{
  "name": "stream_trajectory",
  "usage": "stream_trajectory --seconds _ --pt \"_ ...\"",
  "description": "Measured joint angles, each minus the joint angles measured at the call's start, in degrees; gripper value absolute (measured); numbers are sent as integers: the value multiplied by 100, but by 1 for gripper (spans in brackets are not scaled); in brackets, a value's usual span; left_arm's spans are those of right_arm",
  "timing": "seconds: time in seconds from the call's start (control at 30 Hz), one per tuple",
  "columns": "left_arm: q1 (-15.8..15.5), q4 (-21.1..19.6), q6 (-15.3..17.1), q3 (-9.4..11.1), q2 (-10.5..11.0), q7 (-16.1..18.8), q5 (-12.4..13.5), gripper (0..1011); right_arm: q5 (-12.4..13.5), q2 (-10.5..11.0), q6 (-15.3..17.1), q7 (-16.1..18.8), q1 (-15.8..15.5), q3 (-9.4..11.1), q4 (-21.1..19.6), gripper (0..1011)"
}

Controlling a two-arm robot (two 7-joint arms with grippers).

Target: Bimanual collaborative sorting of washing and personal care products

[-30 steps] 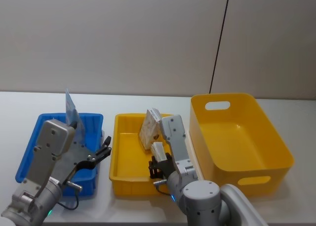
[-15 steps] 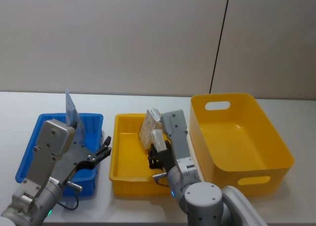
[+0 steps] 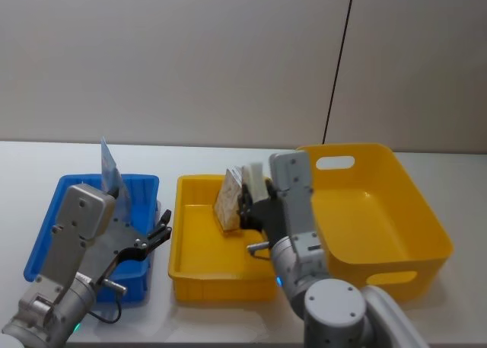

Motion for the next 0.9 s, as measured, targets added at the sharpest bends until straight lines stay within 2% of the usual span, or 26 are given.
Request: stream_trajectory --seconds 0.17,0.4,0.73,0.9 --pt "0 0 0 0 0 0 0 1001 -21 50 -294 -93 -88 156 -250 366" --pt "0 0 0 0 0 0 0 1001 -65 88 -329 -272 -180 362 -514 367" --pt "0 0 0 0 0 0 0 1002 -75 140 128 -498 -280 767 -851 366" --pt "0 0 0 0 0 0 0 1001 -51 159 325 -518 -291 889 -874 366"
